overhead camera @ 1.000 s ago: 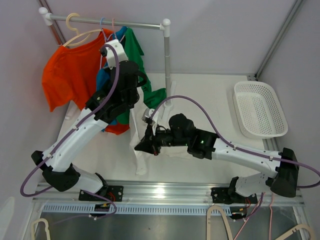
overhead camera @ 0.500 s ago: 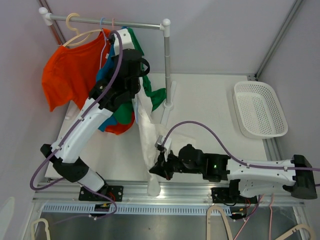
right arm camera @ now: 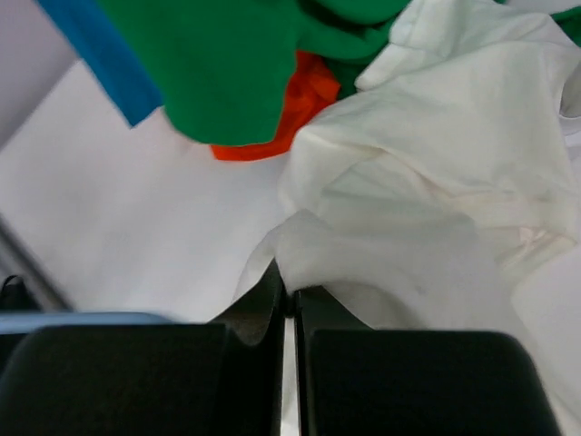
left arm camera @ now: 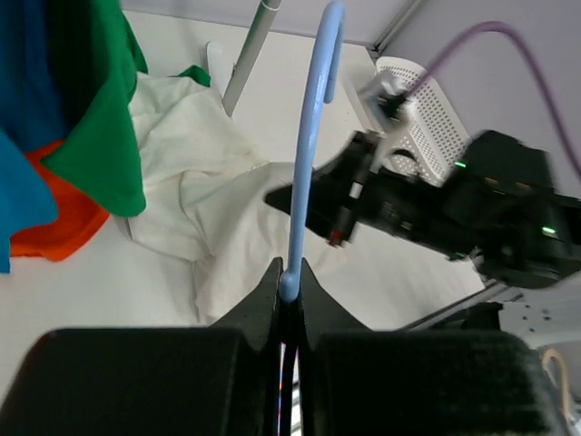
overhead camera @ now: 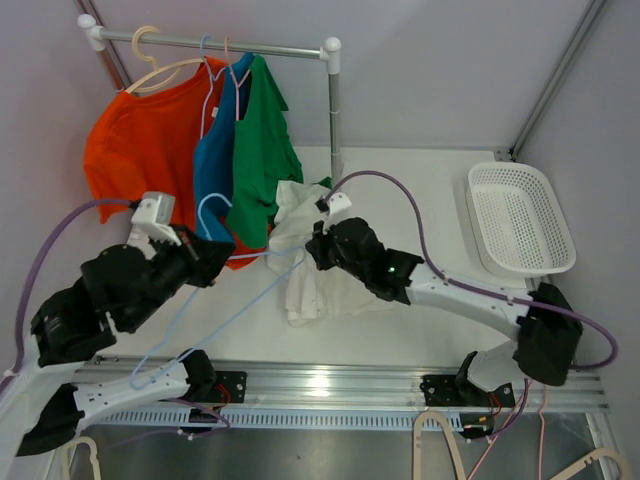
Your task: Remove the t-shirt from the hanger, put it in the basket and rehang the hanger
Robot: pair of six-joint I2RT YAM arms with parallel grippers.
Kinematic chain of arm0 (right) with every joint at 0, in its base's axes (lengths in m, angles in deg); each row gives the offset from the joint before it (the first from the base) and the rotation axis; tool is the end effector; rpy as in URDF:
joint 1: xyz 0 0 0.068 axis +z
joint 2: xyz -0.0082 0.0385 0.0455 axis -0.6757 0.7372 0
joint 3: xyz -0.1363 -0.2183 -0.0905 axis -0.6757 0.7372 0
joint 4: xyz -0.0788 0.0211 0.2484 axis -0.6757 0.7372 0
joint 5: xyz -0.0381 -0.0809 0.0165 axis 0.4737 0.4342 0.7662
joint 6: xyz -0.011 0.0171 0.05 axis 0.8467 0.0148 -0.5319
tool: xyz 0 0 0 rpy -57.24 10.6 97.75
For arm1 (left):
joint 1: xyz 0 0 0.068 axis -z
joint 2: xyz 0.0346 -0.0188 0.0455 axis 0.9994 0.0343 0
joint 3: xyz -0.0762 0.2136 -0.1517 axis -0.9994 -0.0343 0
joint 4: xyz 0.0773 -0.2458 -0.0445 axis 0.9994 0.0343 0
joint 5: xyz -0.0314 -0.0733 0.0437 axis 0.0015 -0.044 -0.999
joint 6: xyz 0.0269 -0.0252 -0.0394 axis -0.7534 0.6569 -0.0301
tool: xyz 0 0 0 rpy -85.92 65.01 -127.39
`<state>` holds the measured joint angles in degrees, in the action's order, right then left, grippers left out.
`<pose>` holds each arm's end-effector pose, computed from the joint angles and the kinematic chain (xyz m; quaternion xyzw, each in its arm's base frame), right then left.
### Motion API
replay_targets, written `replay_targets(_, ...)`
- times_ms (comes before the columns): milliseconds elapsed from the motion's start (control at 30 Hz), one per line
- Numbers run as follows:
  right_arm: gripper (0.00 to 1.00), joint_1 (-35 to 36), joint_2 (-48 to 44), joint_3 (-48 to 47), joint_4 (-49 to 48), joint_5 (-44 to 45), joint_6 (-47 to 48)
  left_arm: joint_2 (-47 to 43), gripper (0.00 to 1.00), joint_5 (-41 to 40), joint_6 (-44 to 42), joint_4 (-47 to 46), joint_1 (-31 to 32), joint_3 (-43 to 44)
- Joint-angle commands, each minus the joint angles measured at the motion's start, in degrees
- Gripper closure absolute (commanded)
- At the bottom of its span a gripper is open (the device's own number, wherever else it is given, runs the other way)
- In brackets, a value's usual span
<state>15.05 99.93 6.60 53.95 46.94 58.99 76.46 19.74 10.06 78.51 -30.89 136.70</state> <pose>0.1816 0.2710 0.3067 -0.2140 0.7904 0.2763 0.5031 0.0601 -0.0630 0.4528 0.0224 0.7875 -0.2838 0.5466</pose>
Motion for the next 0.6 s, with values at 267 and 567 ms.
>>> replay_targets(267, 1.0, -1.8, 29.1, -15.6, 6.5, 13.2, -5.6, -2.8, 0.99, -8.9, -11.6, -1.7, 1.1, 6.8)
replay_targets(567, 0.01, 0.7, 33.5, -14.0, 14.5, 9.3, -8.0, 7.8, 0.99, -21.3, -31.9, -21.3, -0.8, 15.3)
